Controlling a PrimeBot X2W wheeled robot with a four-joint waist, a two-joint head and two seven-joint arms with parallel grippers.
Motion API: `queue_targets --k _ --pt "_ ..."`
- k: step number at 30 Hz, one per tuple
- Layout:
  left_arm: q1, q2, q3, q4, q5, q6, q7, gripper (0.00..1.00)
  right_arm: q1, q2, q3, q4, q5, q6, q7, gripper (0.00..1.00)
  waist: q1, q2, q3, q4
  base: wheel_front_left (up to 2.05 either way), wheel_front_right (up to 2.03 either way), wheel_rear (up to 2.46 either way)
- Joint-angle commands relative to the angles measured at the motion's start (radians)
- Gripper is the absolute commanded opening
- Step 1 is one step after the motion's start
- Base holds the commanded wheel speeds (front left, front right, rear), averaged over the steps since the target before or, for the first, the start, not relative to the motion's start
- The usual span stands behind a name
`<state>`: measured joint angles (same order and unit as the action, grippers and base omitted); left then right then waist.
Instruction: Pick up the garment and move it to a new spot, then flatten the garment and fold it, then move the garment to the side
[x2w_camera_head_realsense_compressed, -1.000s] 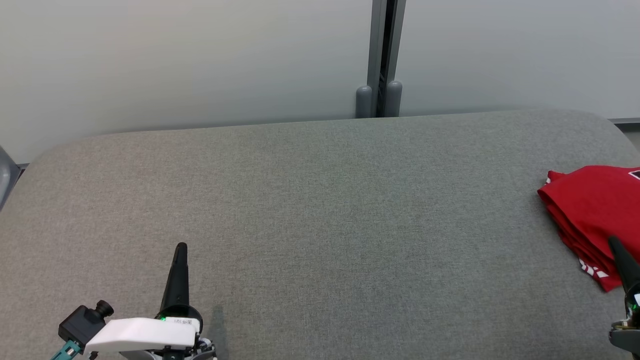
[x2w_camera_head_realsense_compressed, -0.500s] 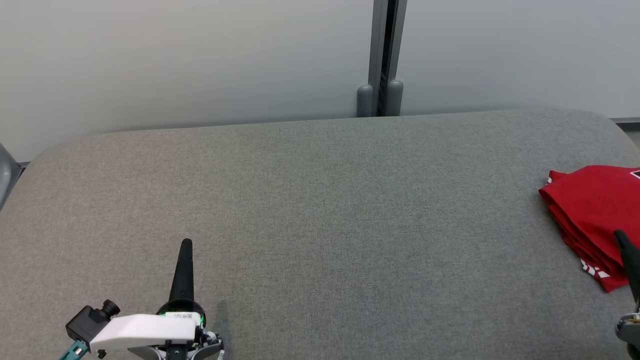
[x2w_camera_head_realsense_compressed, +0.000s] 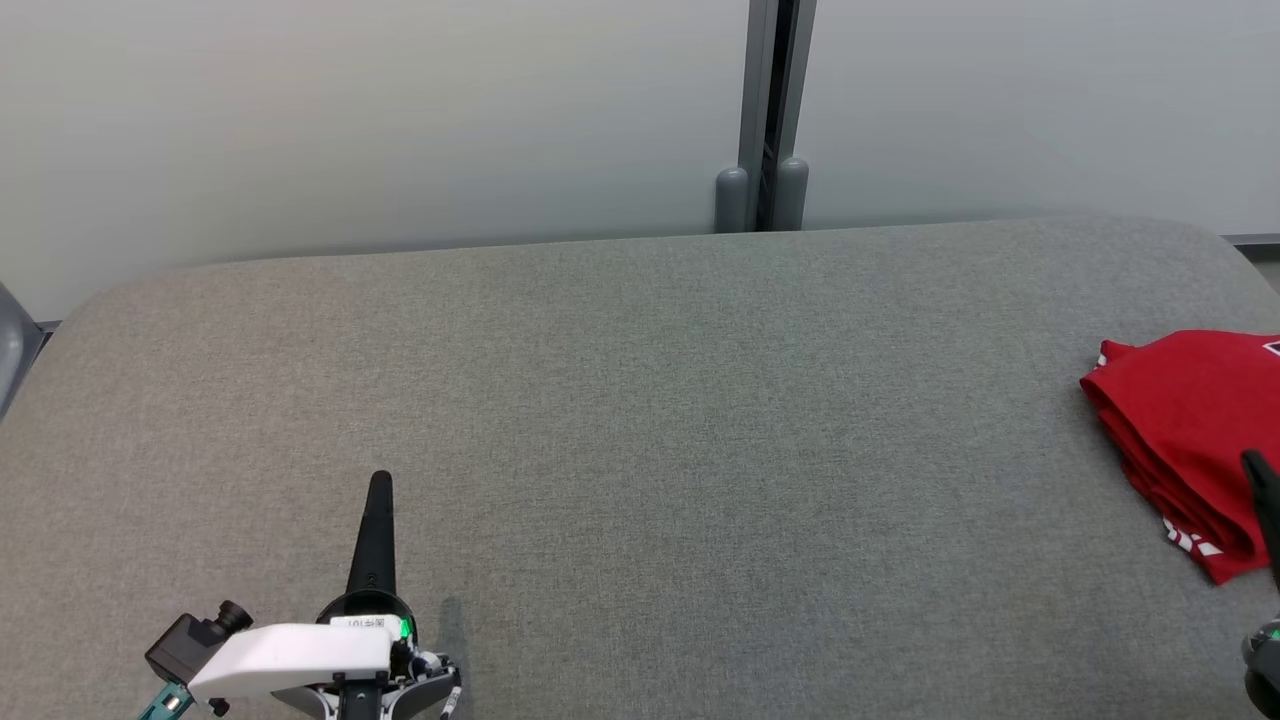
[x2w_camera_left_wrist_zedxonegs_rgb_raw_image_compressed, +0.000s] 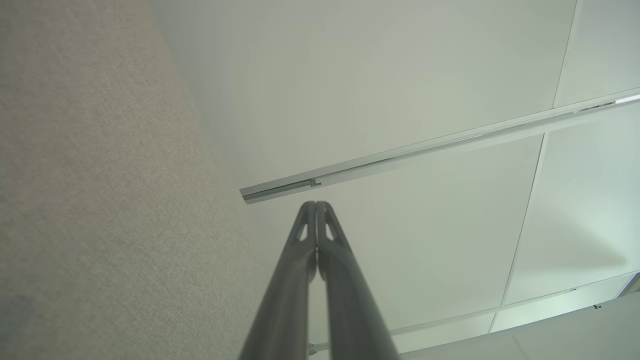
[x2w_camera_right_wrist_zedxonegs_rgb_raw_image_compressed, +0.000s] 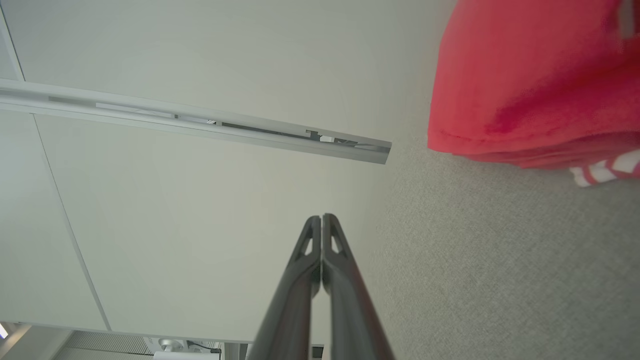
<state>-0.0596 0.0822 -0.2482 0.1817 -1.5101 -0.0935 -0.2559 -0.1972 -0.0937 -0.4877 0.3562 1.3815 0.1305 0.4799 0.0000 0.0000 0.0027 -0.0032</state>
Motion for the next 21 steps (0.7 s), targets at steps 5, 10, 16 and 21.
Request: queue_targets --k 5,10,16,21 --pt "-0.024 -0.007 0.000 0.006 -0.042 -0.016 -0.003 0.00 -0.025 -0.013 -0.017 0.012 0.054 0.000 0.026 0.00 0.0000 0.0000 0.001 0.001 0.00 0.00 0.00" --pt "-0.026 -0.013 0.000 0.011 -0.066 -0.022 -0.004 0.00 -0.030 -0.015 -0.025 0.021 0.083 0.000 0.036 0.00 0.0000 0.0000 0.002 0.002 0.00 0.00 0.00" --pt "-0.032 -0.022 -0.001 0.017 -0.098 -0.032 -0.006 0.00 -0.039 -0.017 -0.037 0.032 0.125 0.000 0.056 0.00 0.0000 0.0000 0.003 0.003 0.00 0.00 0.00" --pt "-0.036 -0.031 -0.002 0.023 -0.131 -0.041 -0.007 0.00 -0.046 -0.019 -0.048 0.044 0.165 0.000 0.071 0.00 0.0000 0.0000 0.004 0.003 0.00 0.00 0.00"
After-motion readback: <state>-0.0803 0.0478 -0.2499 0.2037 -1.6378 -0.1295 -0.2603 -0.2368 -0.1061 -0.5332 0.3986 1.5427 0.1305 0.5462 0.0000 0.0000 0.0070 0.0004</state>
